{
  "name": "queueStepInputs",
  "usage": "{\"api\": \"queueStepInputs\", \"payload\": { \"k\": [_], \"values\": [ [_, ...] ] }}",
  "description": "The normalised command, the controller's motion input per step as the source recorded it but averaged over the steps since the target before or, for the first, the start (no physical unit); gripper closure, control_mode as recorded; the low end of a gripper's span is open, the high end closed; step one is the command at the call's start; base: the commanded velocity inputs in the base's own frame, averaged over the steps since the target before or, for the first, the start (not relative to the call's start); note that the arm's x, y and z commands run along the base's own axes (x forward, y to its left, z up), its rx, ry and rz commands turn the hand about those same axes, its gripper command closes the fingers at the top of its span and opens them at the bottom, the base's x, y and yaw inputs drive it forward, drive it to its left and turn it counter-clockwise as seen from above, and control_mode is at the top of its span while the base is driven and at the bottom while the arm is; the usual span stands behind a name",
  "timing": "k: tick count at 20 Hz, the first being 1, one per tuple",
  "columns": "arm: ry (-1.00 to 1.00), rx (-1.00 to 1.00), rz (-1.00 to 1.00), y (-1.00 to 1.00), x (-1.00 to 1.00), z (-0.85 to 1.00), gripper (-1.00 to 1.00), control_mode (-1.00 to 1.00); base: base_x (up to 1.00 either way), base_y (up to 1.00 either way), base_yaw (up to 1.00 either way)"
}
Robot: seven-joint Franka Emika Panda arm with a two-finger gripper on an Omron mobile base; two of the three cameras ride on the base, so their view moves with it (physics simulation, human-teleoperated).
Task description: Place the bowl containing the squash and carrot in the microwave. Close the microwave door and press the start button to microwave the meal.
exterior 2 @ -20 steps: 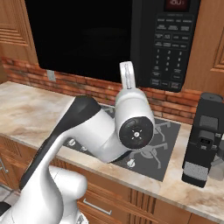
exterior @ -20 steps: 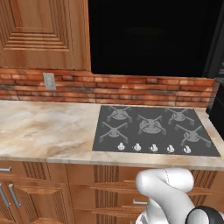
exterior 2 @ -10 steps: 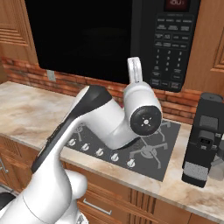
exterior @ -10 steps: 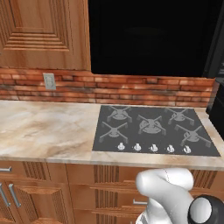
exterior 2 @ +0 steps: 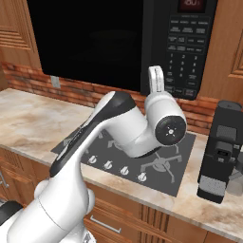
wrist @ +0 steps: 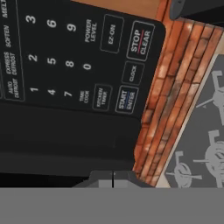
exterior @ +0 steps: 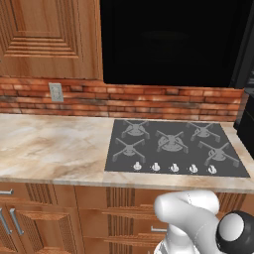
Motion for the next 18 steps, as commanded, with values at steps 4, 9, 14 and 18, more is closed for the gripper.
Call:
{"api": "queueStepInputs", "payload": {
  "k": [4,9,14,18],
  "values": [
    [0.0,0.0,0.0,-0.02,0.34,-0.04,1.0,-1.0,0.0,0.0,0.0],
    [0.0,0.01,0.0,-0.01,0.34,0.0,1.0,-1.0,0.0,0.0,0.0],
    [0.0,0.03,0.0,-0.17,0.26,-0.04,1.0,-1.0,0.0,0.0,0.0],
    [0.0,0.03,0.0,-0.25,0.22,-0.09,1.0,-1.0,0.0,0.0,0.0]
  ]
}}
